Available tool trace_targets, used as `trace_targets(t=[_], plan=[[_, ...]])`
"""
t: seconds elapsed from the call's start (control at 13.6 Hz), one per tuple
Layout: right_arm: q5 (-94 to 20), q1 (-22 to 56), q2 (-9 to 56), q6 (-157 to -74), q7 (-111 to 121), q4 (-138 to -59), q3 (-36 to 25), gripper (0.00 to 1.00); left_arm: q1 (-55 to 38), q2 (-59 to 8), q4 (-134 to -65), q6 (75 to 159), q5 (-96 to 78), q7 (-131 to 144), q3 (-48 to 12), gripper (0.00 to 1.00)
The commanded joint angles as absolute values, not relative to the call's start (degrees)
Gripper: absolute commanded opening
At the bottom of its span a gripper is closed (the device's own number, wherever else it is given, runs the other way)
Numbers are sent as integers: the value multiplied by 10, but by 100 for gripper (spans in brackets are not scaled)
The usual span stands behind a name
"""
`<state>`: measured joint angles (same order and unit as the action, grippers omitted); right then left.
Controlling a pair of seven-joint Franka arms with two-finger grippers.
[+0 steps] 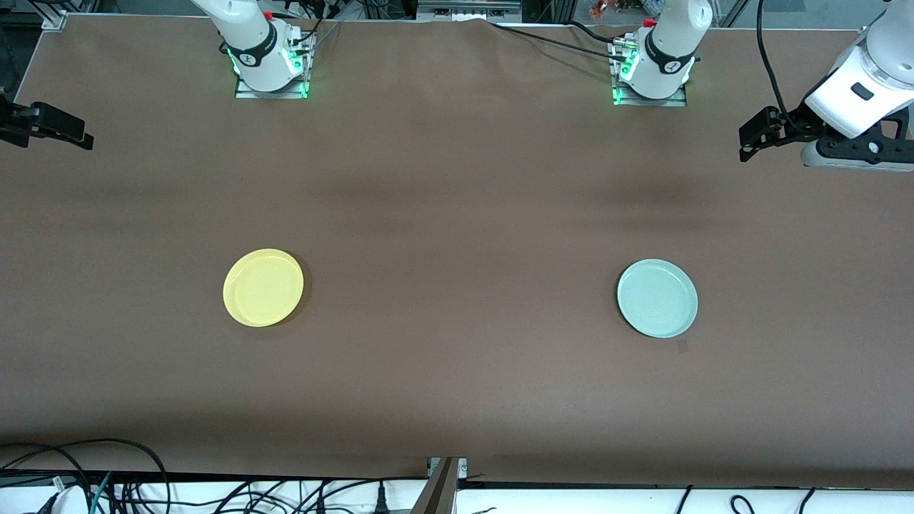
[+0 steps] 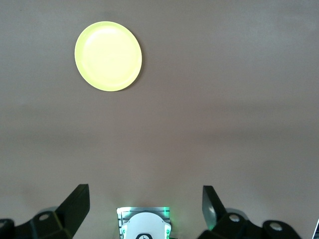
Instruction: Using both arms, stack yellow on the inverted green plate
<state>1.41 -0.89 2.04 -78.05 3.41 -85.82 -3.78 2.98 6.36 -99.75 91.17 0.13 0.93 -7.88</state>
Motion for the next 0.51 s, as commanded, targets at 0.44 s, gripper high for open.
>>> trace_targets(t=[0.44], plan=[[15, -18, 25, -781, 34, -849, -43, 100, 32, 49, -974, 900, 12, 3, -83, 100]])
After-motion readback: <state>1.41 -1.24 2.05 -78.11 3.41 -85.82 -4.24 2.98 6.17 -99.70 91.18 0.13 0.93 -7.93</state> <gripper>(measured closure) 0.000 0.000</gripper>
